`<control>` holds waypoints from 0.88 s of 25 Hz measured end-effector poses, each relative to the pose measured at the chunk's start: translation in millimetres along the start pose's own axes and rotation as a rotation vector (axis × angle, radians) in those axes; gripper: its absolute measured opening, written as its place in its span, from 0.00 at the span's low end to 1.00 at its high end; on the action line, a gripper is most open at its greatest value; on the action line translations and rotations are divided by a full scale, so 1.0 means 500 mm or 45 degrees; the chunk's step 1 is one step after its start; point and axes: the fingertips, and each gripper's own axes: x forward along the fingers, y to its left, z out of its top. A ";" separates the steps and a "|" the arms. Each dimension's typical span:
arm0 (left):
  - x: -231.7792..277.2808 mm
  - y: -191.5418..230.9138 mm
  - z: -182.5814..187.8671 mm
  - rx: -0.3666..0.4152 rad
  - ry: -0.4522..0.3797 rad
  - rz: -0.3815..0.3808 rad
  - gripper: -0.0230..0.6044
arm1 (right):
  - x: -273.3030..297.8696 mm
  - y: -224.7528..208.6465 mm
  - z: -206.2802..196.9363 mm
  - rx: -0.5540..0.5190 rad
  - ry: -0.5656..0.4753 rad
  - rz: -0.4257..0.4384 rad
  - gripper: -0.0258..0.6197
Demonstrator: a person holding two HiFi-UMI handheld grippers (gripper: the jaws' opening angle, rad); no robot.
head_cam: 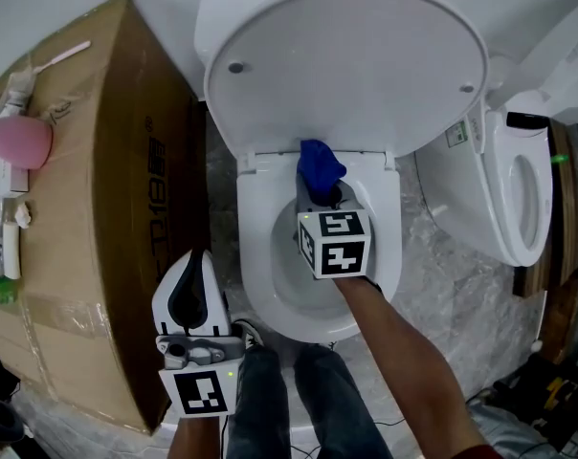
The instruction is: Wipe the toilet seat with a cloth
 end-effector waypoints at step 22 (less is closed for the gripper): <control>-0.073 -0.116 0.526 -0.173 -0.060 -0.147 0.06 | -0.788 0.096 0.469 0.013 -0.603 -0.015 0.13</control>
